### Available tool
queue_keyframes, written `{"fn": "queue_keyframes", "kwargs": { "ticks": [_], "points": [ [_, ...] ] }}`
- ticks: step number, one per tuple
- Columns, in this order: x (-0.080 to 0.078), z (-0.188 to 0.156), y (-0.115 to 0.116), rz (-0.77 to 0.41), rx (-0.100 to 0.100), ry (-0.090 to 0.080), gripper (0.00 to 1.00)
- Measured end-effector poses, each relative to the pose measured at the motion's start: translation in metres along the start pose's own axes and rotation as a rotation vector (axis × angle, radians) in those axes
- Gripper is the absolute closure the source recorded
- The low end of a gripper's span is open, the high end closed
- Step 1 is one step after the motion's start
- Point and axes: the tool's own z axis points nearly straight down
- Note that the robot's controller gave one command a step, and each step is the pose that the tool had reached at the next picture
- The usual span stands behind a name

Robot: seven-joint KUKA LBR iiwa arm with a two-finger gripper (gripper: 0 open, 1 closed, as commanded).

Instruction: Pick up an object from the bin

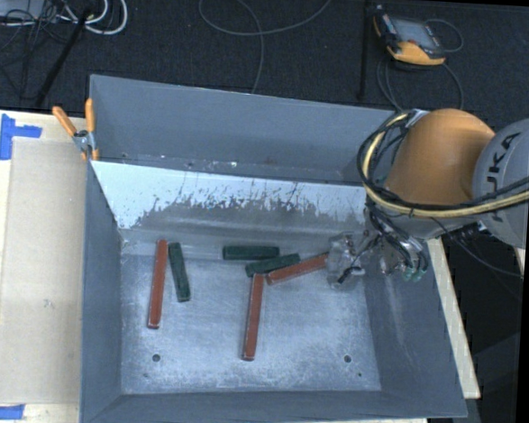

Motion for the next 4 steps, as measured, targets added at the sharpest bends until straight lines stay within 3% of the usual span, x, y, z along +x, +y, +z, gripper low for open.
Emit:
{"fn": "queue_keyframes", "kwargs": {
  "ticks": [1,2,3,4],
  "points": [
    [0.001,0.005,0.002,-0.003,-0.003,0.006,0.00],
    [-0.030,0.023,0.024,-0.293,-0.005,0.005,0.00],
    [-0.035,0.030,0.105,-0.559,-0.008,0.005,0.00],
    [-0.033,0.099,0.151,-1.068,-0.010,0.008,0.00]
  ]
}}
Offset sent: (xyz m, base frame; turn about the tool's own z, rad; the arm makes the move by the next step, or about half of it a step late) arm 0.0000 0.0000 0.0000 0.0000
